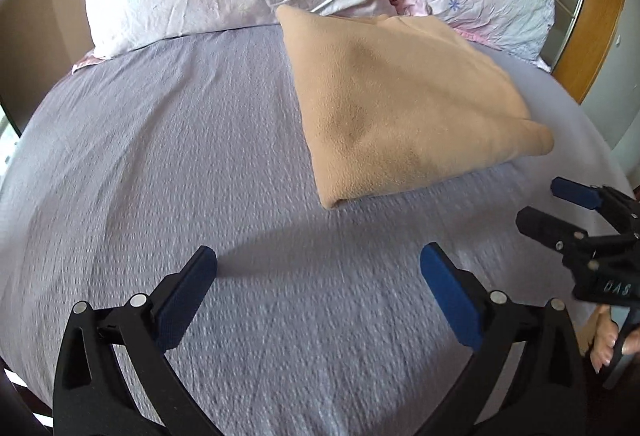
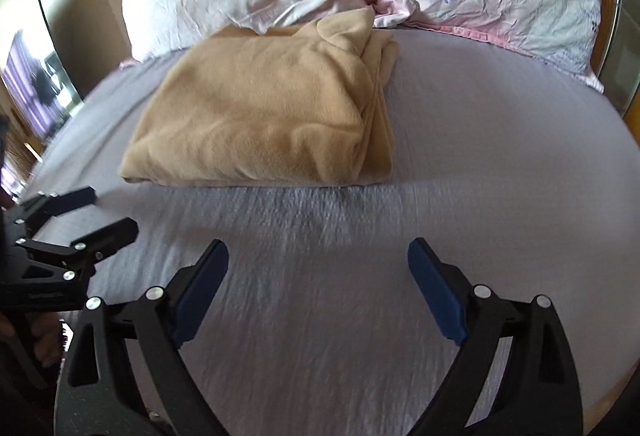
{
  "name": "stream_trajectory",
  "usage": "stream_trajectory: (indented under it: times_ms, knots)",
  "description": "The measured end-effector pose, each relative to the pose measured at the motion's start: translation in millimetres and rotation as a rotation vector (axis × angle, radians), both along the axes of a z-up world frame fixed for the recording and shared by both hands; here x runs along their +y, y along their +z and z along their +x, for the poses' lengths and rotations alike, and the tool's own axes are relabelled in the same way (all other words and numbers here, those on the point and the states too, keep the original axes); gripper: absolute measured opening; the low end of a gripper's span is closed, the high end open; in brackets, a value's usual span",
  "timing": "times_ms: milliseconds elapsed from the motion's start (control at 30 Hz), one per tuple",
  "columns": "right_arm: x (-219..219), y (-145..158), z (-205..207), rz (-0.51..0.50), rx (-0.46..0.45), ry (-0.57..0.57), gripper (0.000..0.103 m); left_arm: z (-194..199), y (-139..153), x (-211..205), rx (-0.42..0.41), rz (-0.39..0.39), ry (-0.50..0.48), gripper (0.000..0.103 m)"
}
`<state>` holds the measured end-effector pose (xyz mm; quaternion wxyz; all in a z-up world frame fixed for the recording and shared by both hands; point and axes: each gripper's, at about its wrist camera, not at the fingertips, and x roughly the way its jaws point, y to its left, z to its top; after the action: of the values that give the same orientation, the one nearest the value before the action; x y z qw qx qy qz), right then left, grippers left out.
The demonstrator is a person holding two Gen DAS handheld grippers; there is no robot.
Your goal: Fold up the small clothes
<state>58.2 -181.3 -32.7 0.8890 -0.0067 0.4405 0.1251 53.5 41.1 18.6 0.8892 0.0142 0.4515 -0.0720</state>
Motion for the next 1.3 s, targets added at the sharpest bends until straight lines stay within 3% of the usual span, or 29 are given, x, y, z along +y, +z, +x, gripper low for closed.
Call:
stream_trajectory:
  times_ms: [167, 367, 1300]
  knots:
    - [6.8, -2.2, -6.0, -0.052, -0.006, -0.009, 0.093, 2.5, -2.7, -7.8, 0.005, 0.062, 0.019, 0.102]
    - [11.4, -5.1, -13.5, -0.080, -0.013, -0.003, 0.101, 3.7, -0.6, -9.1, 0.000, 0.064, 0.043, 0.102]
    - [11.8, -5.6, -16.7, -0.078, -0.023, -0.004, 0.101, 2.6, 0.8, -9.3, -0.013, 0.063, 0.039, 0.102]
